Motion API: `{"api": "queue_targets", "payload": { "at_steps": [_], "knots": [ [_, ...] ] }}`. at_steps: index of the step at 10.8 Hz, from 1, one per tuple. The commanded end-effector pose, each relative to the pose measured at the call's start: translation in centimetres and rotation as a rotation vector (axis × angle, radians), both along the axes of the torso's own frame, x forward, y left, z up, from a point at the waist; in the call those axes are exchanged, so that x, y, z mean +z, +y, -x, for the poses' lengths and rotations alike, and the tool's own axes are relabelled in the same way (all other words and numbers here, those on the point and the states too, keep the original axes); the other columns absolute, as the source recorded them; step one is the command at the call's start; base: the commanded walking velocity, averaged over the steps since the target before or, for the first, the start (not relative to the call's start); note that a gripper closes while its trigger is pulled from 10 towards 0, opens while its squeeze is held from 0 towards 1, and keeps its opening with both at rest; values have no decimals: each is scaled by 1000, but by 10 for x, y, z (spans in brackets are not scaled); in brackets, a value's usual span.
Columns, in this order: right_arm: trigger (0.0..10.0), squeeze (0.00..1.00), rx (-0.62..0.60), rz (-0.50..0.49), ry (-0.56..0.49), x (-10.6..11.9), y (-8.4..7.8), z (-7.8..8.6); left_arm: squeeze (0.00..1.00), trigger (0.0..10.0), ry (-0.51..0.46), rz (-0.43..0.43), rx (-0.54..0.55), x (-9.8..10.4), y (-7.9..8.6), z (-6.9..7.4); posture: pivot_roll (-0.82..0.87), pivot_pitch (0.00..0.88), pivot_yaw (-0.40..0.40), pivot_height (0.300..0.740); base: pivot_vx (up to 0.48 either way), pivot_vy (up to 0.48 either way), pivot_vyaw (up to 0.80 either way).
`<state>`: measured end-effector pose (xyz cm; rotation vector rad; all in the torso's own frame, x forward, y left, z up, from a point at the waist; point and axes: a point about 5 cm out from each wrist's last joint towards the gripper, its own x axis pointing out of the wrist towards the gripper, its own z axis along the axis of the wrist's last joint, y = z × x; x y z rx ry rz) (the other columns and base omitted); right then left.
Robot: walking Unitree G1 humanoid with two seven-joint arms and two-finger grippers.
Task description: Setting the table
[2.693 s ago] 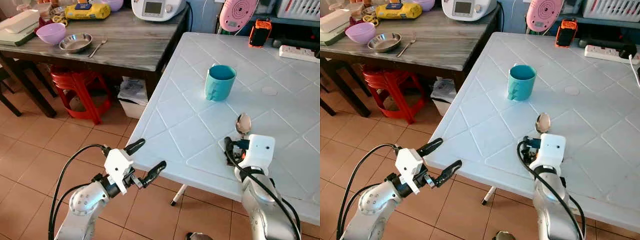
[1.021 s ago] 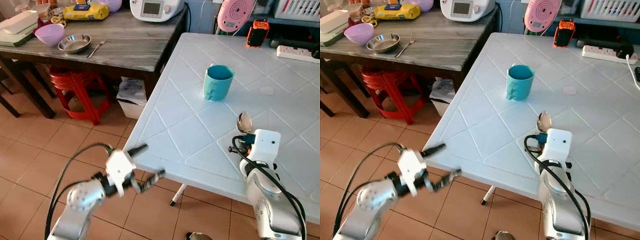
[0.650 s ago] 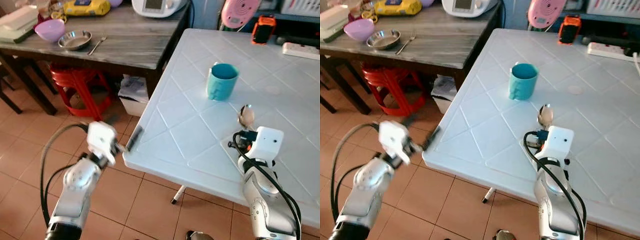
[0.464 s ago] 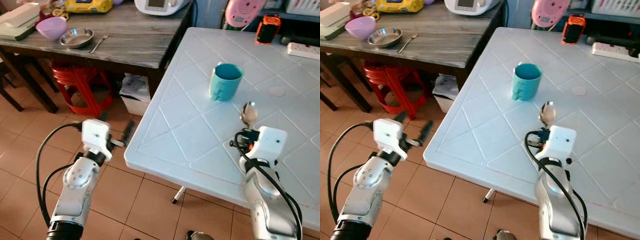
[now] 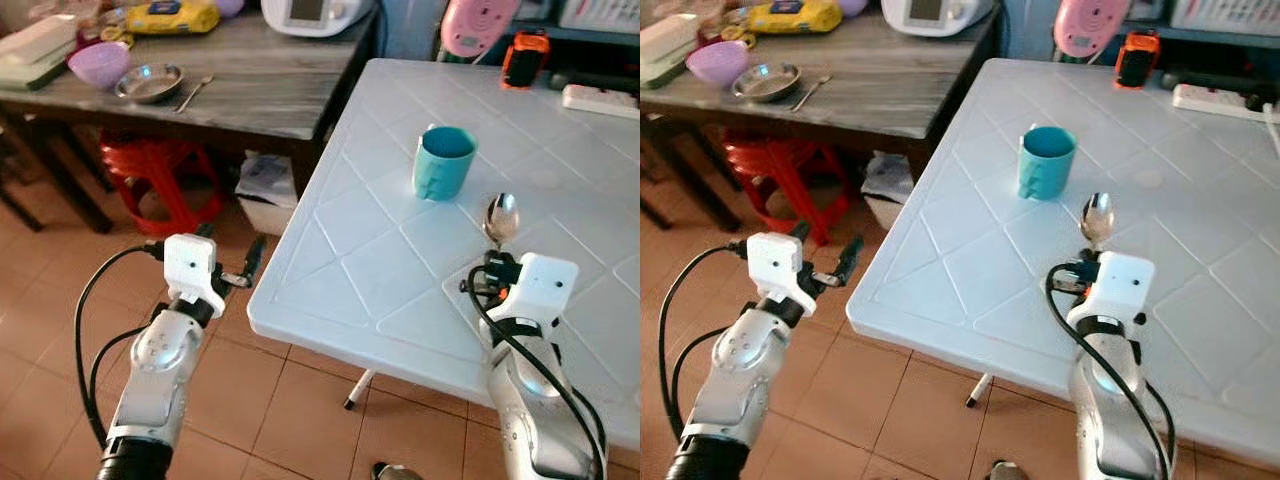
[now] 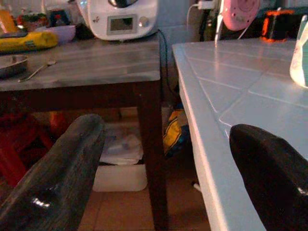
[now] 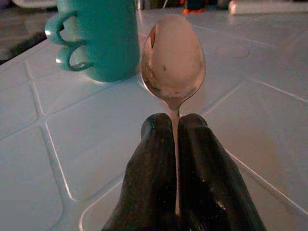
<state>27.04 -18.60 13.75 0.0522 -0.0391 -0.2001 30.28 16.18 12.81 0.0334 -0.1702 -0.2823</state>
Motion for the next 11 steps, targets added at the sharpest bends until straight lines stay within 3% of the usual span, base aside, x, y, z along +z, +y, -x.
{"api": "queue_targets", "payload": {
  "at_steps": [1, 5, 11],
  "knots": [
    [10000, 0, 7, 2, -19, 3, 4, 0, 0, 10000, 20, 3, 19, -3, 7, 0, -165, 140, 95, 740, 0, 431, -788],
    [10000, 0, 15, 3, -25, 2, 6, 0, 0, 10000, 21, 6, 8, -4, 3, 2, -159, 137, 99, 740, 0, 473, -652],
    [10000, 0, 25, 34, -41, 2, 6, -1, 0, 10000, 28, 22, -15, -7, -10, 5, -156, 117, 100, 740, 0, 480, 0]
  ]
}}
